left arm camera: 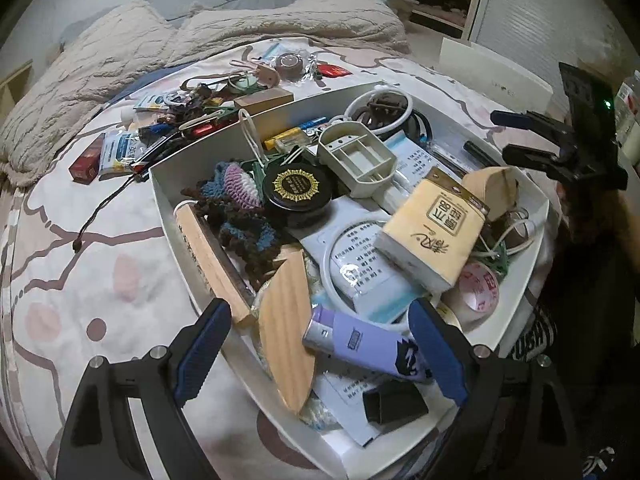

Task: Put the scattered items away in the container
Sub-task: 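Move the right tool toward the red gloves packet while the left tool moves toward the wooden coaster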

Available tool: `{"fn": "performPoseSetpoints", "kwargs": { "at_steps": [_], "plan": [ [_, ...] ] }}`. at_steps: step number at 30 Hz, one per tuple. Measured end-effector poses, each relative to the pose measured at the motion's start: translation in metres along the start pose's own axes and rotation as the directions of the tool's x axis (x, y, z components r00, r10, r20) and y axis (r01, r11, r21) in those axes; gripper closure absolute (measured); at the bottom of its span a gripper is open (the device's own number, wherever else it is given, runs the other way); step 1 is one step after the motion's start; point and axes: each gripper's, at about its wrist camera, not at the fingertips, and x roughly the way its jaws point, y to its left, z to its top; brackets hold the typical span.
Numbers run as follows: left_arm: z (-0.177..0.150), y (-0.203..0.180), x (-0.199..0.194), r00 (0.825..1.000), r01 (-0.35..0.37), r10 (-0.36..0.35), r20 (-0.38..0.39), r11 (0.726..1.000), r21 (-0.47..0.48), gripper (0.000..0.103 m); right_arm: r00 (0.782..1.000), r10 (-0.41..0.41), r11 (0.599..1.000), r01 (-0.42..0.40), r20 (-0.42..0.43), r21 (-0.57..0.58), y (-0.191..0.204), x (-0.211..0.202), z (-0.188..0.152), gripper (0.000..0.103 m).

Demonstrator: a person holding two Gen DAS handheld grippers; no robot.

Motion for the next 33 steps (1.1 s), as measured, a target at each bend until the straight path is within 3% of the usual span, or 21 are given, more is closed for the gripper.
{"fn": "performPoseSetpoints", "kwargs": {
  "at_steps": [2, 4, 6, 23, 33],
  "plan": [
    [0.0, -0.001, 0.0, 1.0, -0.009, 0.009, 0.012, 1.0, 0.003, 0.012, 1.0, 0.002, 1.0, -0.002, 0.009, -0.004, 0.002, -0.001, 0.0, 0.0],
    [0.0, -0.002, 0.0, 0.999, -0.023, 0.023, 0.025, 1.0, 0.008, 0.003, 1.0, 0.007, 1.0, -0.007, 0.015, -0.003, 0.002, -0.001, 0.0, 0.0],
    [0.0, -0.002, -0.002, 0.998, -0.037, 0.036, 0.055, 0.999, 0.008, 0.001, 1.0, 0.008, 1.0, -0.008, 0.021, -0.004, 0.003, -0.001, 0.0, 0.0],
    [0.006, 0.009, -0.011, 0.984, -0.067, 0.073, 0.163, 0.997, -0.046, 0.0, 0.999, 0.021, 0.999, -0.02, 0.044, -0.029, 0.01, -0.003, -0.001, 0.0],
    [0.007, 0.012, -0.017, 0.979, -0.072, 0.082, 0.189, 0.995, -0.062, 0.0, 0.997, 0.013, 1.0, -0.013, 0.07, -0.01, 0.008, -0.005, 0.0, 0.0]
  ]
}}
